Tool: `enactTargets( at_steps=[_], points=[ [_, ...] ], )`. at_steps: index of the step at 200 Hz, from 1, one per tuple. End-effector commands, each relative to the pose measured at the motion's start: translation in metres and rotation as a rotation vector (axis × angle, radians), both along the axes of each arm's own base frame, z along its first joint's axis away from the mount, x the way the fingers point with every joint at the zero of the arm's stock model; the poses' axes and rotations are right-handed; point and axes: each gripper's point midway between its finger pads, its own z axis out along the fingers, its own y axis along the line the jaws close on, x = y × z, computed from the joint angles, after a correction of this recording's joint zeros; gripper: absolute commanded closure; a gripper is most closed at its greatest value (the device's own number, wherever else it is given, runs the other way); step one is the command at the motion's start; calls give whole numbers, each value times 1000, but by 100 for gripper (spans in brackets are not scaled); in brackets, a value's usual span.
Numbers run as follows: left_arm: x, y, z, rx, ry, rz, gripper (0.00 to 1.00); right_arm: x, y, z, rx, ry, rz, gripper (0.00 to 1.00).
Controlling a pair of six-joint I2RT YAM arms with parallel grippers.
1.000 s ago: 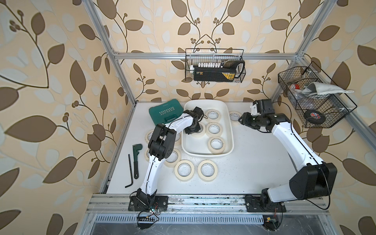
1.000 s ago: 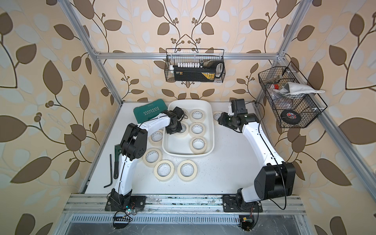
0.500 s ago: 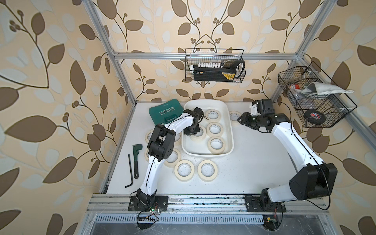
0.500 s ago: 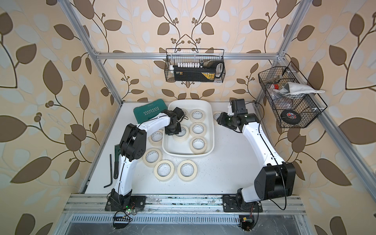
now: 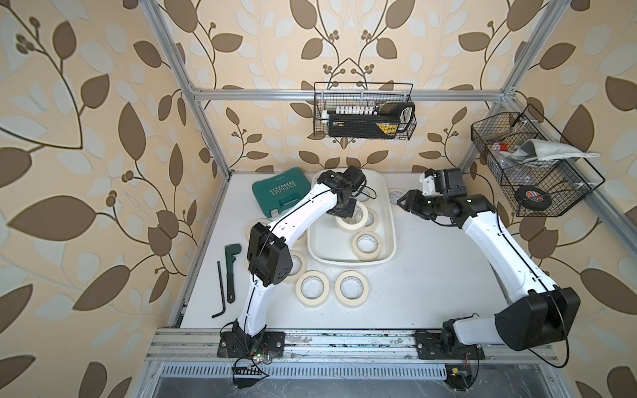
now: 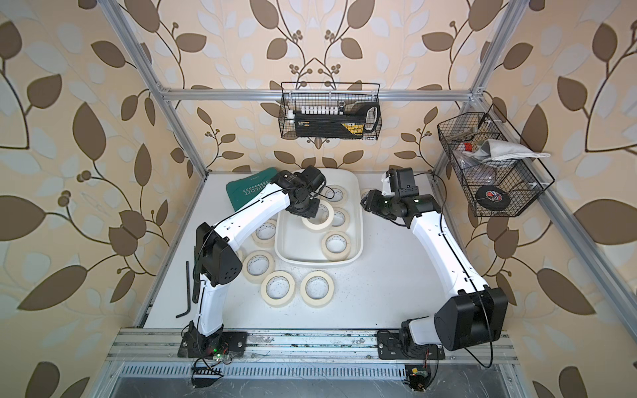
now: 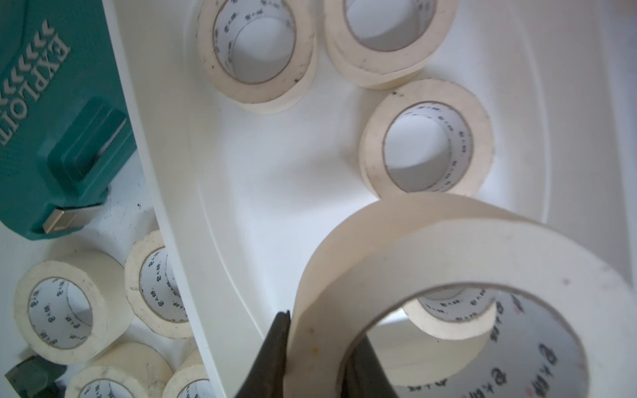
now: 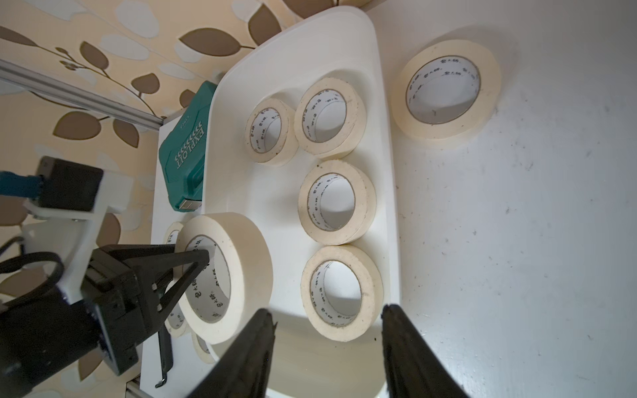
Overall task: Take out the art tape in the storage box
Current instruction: Pick up the art tape from the storage box.
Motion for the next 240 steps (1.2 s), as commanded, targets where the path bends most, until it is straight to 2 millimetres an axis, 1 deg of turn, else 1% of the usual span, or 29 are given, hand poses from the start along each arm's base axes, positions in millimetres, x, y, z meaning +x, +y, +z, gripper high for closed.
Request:
enactTargets(
  at_steps=[1, 30, 59, 87, 120, 157, 164, 175, 191, 200, 214, 240],
  points=[
    [-21, -3, 56, 18, -101, -150, 86, -7, 21, 20, 16, -34, 40, 47],
    [-34, -15, 75, 14, -141, -237, 84, -18, 47, 21, -14, -39, 101, 45],
    [-42, -22, 84, 10, -166, -286, 84, -29, 65, 18, -67, -55, 152, 42],
    [-46, -26, 92, -6, -181, -304, 84, -32, 69, 10, -122, -45, 154, 42],
    [-47, -28, 95, -16, -187, -309, 84, -34, 71, 10, -185, -62, 150, 42],
    [-47, -29, 98, -26, -194, -308, 83, -35, 73, 4, -233, -56, 154, 43],
    [-47, -30, 98, -27, -193, -309, 83, -34, 72, 3, -239, -54, 154, 46],
    [-46, -31, 97, -30, -191, -311, 83, -34, 72, 2, -246, -51, 152, 53],
    [-46, -32, 95, -31, -187, -311, 82, -33, 70, 2, -258, -52, 147, 68],
    [-46, -33, 94, -32, -183, -311, 81, -33, 70, 2, -263, -54, 146, 74],
    [-47, -34, 93, -41, -175, -306, 76, -31, 69, 2, -271, -54, 145, 78],
    [-53, -40, 94, -92, -157, -317, 75, -31, 69, -1, -282, -42, 148, 84]
  ],
)
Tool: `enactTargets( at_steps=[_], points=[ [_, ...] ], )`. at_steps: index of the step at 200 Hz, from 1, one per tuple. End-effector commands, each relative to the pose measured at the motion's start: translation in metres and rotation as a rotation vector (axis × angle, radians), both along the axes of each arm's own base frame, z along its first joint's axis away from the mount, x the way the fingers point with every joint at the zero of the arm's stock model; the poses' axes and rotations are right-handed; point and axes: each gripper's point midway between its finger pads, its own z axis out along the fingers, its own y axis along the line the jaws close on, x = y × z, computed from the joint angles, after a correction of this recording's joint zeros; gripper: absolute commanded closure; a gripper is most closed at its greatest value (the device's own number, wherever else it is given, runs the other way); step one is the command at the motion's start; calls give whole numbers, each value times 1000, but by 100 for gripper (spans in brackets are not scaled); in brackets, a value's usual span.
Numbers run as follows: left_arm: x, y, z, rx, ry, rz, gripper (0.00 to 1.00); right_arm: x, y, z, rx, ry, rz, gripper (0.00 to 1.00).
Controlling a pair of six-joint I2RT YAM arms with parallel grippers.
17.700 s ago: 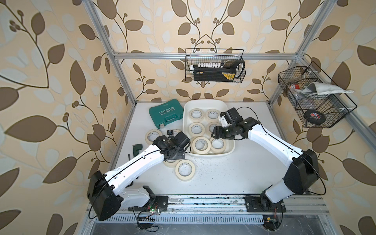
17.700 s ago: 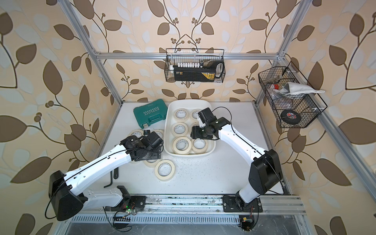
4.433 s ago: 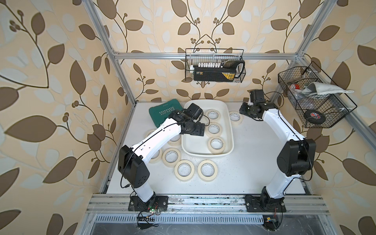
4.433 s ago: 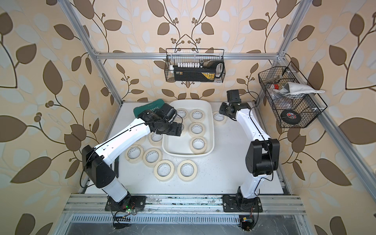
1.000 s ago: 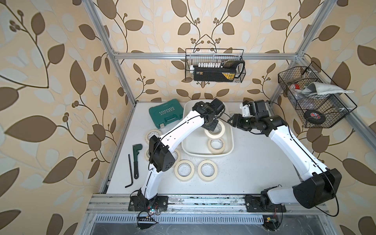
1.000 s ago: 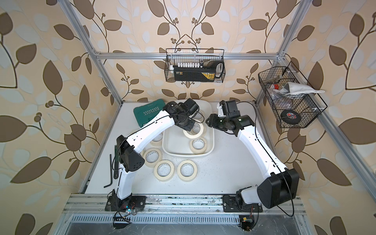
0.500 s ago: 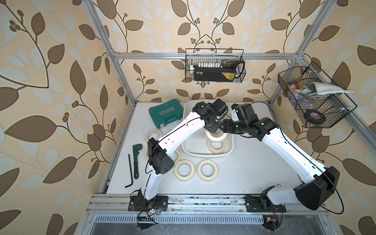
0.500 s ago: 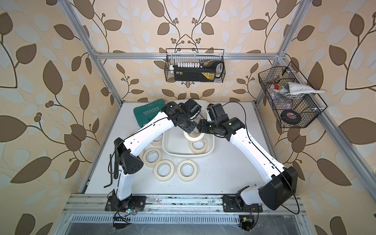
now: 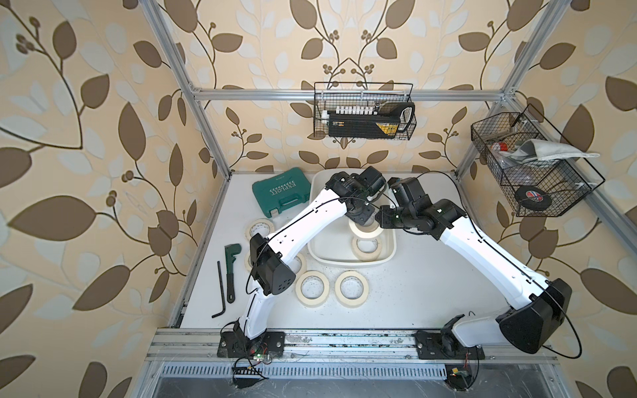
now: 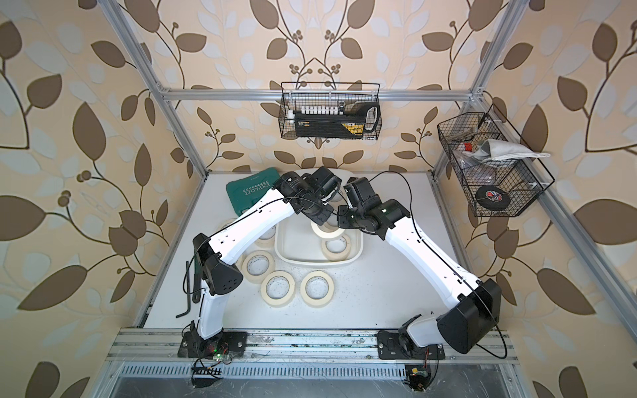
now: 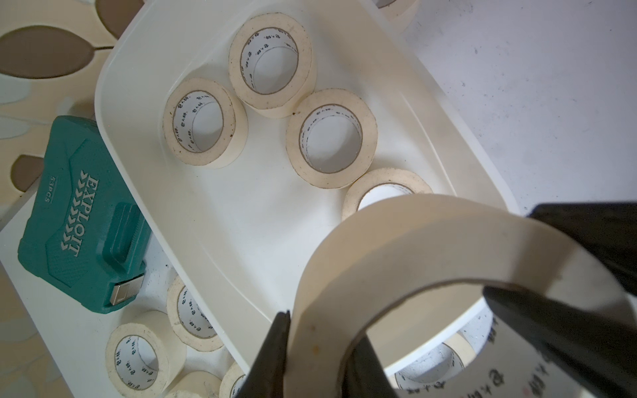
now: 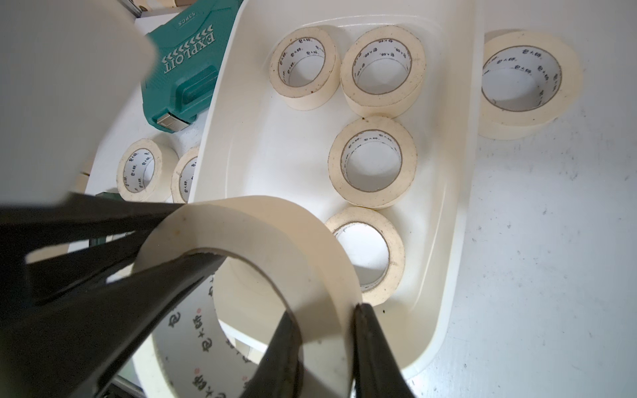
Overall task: Take out the art tape in the storage box
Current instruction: Pick up the art tape from the storage box, then place the art tape at the center of the board.
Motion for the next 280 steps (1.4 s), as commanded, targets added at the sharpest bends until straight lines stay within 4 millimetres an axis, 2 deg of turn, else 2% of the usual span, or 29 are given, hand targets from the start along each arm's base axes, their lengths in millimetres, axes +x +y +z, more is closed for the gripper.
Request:
enactTargets(
  at_steps=[1, 37, 54, 67, 80, 106, 109, 125, 171, 201, 245, 280],
  points=[
    [-11, -8, 48, -155, -47, -16, 74, 7, -5, 5, -25, -13, -34, 85],
    [-13, -14, 52, -232, -35, -3, 58, 10, -6, 4, -30, -12, -33, 96],
    [-10, -10, 59, -286, -36, 40, 35, 12, -8, 5, -31, -14, -37, 100],
    [-7, -5, 67, -350, -19, 66, 25, 14, -12, 5, -31, -8, -43, 100],
    [-3, 0, 73, -421, 3, 85, 21, 16, -17, 5, -28, -3, -54, 100],
    [8, 22, 85, -521, 22, 154, 14, 23, -37, 5, -32, 1, -92, 100],
    [8, 25, 75, -510, 43, 167, 13, 25, -40, 6, -34, 0, -96, 100],
    [16, 40, 69, -552, 79, 221, 8, 33, -61, 7, -40, -3, -141, 100],
    [35, 77, 38, -600, 190, 369, 6, 59, -138, 4, -24, -6, -328, 100],
    [35, 82, 21, -609, 263, 394, 5, 76, -185, -11, -9, -35, -478, 100],
    [33, 82, 19, -610, 291, 392, 4, 98, -223, -48, 2, -25, -612, 100],
    [31, 84, 15, -600, 297, 399, 4, 105, -242, -72, -20, -31, -685, 100]
  ],
)
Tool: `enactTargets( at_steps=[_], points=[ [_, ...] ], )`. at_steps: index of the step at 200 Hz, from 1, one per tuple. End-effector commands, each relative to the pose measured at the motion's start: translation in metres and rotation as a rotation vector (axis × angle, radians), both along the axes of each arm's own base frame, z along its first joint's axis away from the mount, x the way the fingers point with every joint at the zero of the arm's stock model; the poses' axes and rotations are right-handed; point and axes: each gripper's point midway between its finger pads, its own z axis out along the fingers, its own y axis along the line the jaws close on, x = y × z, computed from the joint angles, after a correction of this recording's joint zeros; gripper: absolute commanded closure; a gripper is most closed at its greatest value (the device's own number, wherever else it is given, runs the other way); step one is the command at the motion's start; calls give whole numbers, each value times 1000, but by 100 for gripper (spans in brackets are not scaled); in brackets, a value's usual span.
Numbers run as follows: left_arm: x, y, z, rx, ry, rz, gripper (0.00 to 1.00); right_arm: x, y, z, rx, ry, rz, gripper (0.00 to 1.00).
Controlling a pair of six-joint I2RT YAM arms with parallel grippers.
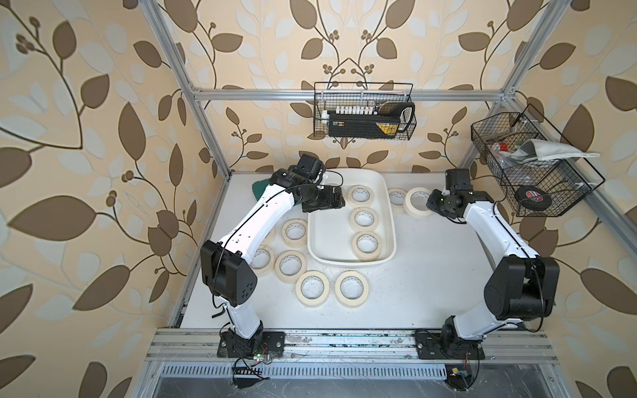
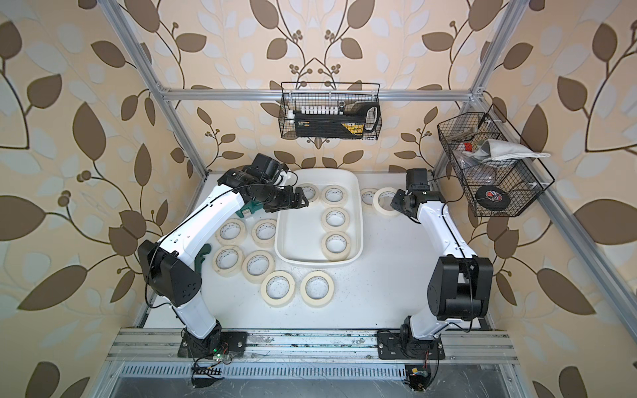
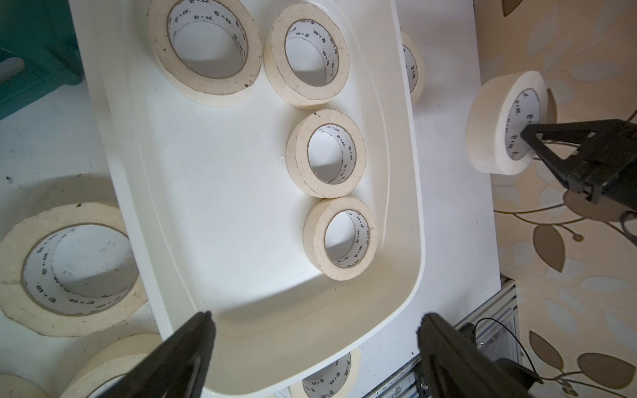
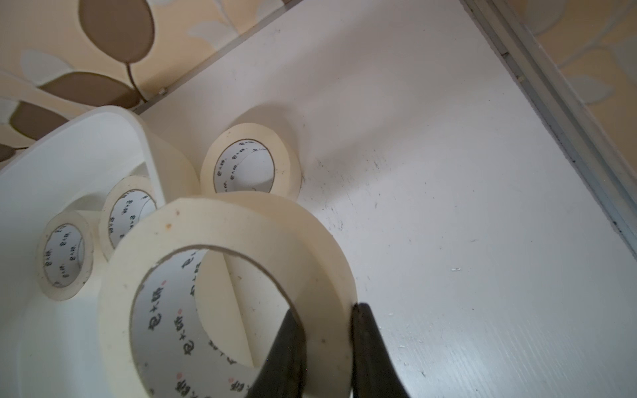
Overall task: Take out the art tape in the storage box
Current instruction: Place the art tape at the center of the board.
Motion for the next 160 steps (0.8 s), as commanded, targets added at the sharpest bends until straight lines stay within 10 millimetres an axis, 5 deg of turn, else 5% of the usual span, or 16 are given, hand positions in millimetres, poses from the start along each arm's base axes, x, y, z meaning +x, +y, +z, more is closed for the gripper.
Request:
enactTargets(
  at_steps=[1, 83, 160],
  points=[
    [-2, 2, 11, -33, -9, 7, 4, 16, -14, 0, -19, -85, -68, 100],
    [-4, -1, 8, -41, 12, -9, 4, 40, -54, -55, -26, -26, -165, 100],
    [0, 0, -4, -16, 30, 0, 4, 74, -61, -84, -11, -9, -181, 100]
  ],
)
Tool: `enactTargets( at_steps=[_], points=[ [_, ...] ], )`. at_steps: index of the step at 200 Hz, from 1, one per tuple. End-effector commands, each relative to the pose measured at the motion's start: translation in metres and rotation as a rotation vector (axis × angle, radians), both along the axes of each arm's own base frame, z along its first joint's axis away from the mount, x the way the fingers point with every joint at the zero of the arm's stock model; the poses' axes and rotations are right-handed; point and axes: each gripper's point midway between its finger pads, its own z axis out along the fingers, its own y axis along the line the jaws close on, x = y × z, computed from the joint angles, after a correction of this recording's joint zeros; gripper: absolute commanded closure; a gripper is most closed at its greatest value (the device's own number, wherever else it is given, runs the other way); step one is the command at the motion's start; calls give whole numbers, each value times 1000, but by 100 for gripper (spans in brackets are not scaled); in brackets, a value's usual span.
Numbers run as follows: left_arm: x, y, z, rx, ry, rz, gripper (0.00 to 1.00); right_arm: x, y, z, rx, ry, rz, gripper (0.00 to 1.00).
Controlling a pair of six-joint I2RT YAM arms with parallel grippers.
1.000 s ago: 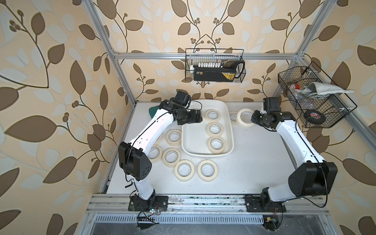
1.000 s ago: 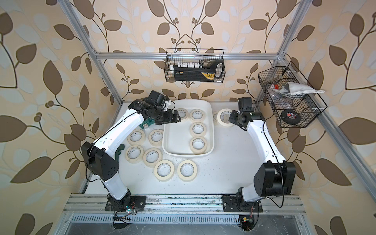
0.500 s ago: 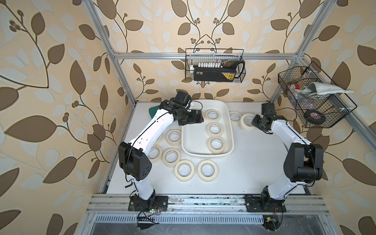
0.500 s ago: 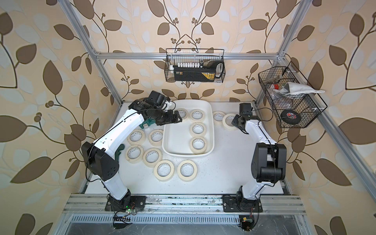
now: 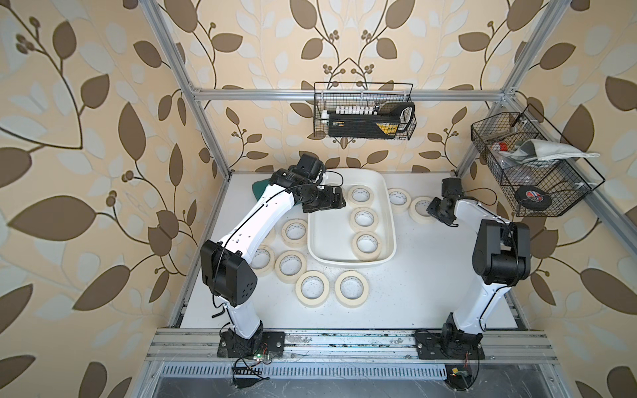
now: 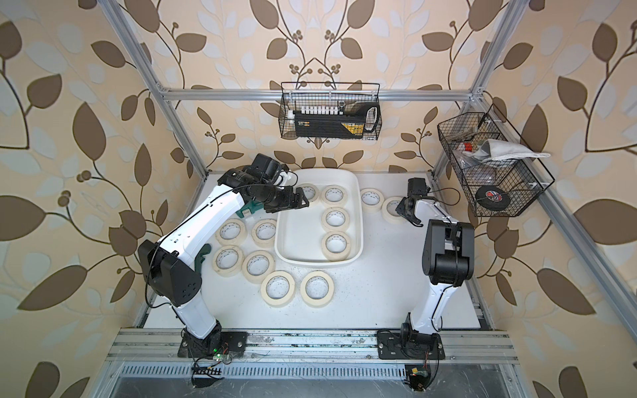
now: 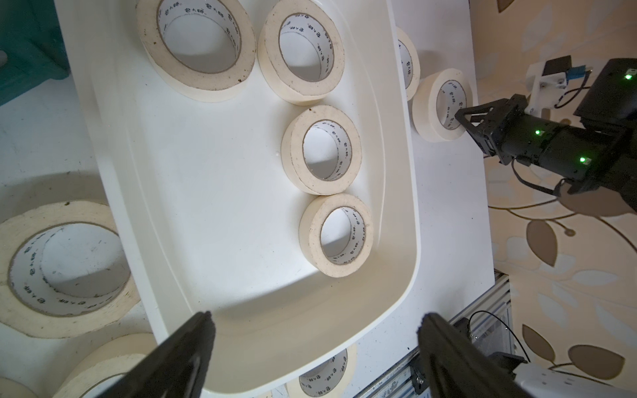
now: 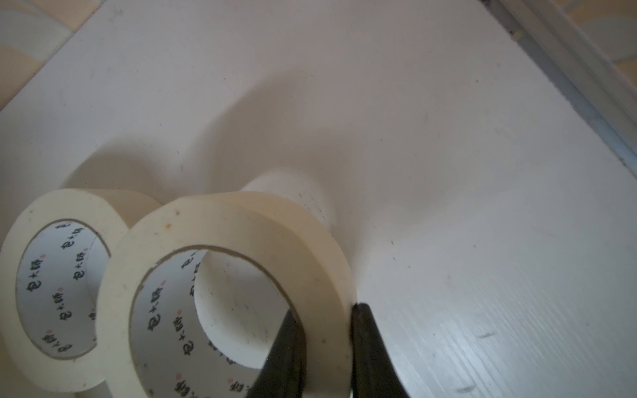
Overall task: Take out the art tape in the storage box
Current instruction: Place the art tape at the center of the board.
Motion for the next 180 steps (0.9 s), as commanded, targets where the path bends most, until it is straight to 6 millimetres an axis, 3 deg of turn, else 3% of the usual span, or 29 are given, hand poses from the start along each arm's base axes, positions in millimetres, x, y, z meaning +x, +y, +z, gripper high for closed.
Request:
enactTargets(
  at_steps=[1, 98, 138, 180],
  points=[
    [3, 2, -4, -4, 19, 13, 4, 28, -5, 16, -8, -84, -24, 100],
    [7, 1, -16, 16, 45, 13, 4, 57, -15, -9, -35, -32, -28, 100],
    [16, 3, -34, 50, 75, 62, 4, 62, -18, -3, -39, -25, -23, 80],
    [37, -6, -50, 84, 107, 106, 5, 55, -14, 23, -31, -64, -18, 62]
  ],
)
